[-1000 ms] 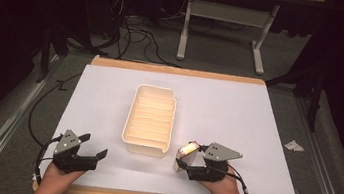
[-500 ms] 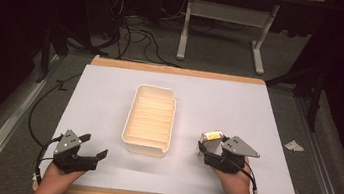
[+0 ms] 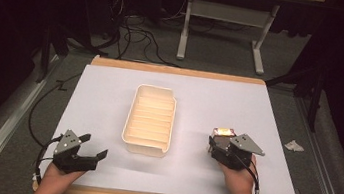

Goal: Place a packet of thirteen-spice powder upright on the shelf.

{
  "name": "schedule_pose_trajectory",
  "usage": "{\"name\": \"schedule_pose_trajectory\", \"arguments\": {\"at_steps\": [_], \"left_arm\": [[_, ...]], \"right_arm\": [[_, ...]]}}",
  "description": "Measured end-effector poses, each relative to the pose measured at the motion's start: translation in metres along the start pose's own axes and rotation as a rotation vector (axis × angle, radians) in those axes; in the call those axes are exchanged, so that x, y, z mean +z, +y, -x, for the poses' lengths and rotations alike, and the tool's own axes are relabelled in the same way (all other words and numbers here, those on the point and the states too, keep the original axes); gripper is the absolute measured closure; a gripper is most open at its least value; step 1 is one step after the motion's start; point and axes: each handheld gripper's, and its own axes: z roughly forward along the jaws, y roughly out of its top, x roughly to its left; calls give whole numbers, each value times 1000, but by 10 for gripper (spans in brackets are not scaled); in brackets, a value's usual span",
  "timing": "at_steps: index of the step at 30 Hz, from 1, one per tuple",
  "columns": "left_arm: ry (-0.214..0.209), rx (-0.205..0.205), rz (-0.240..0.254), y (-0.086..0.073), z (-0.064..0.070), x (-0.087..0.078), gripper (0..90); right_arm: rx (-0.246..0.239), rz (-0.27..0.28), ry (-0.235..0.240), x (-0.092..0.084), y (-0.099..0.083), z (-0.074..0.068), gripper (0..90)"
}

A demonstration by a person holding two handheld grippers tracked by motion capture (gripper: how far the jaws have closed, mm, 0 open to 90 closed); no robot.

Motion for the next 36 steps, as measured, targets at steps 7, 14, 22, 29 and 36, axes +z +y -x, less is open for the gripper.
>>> {"name": "schedule_pose_trajectory", "arguments": {"at_steps": [7,14,22,29,36], "left_arm": [[-1,-1,0,0,0,0,158],[-3,-3,-2,0,0,0,158],[-6,-4,-6,0,1,0,158],[-7,-5,-7,0,0,-1,158],[-7,-4,-9,-1,1,0,158]], "right_arm": [[25,-11,0,3,-3,5,282],[41,-4,38,2,-4,9,257],[26,-8,100,2,-5,14,186],[-5,7,161,-1,-8,22,186],[-7,10,196,3,-11,30,191]]}}
